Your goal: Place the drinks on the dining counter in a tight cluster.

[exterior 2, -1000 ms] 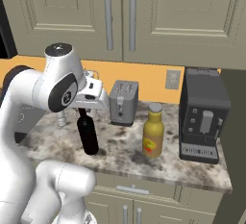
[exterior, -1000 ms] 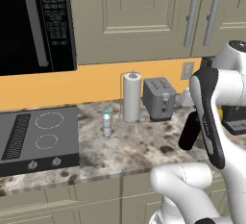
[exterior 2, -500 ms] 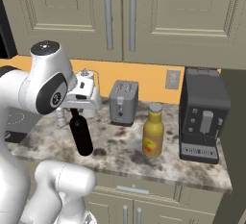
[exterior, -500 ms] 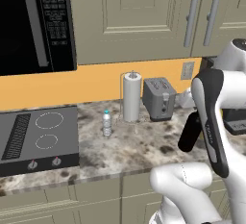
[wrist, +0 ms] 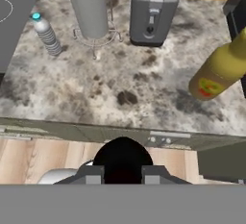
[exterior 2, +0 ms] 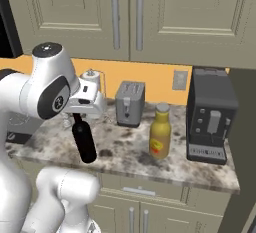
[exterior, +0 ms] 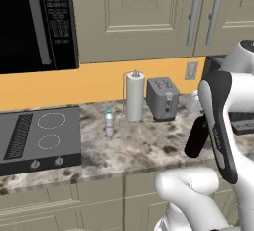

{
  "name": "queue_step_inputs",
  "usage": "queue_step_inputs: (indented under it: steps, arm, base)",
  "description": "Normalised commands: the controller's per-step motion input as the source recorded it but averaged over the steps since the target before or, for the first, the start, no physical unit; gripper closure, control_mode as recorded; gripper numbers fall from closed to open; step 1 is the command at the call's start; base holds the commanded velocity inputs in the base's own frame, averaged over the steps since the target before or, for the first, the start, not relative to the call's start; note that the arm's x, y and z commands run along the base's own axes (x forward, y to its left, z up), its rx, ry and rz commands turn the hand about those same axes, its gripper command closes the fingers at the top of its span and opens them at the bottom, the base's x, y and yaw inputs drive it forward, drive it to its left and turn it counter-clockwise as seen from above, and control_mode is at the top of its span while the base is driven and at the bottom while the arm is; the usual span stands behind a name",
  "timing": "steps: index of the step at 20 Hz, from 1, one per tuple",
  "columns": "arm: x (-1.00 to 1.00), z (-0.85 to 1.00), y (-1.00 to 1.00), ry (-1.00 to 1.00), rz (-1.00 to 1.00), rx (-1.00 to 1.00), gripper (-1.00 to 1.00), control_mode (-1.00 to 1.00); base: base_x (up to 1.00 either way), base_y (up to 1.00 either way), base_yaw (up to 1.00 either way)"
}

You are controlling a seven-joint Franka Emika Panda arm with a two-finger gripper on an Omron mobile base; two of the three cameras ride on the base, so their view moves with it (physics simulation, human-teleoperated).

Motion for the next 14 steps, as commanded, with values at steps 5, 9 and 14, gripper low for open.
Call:
queue_step_inputs:
  steps: [5,9,14]
  arm:
    - [0.00,0.00,0.00,0.00,0.00,0.00,1.00,1.00]
    - [0.00,0.00,0.00,0.00,0.00,0.00,1.00,1.00]
    - [0.00,0.00,0.00,0.00,0.00,0.00,1.00,1.00]
  base:
    - [-0.75,0.18,0.07]
    - [-0.16,0.49,0.37]
    - [0.00,0.57,0.82]
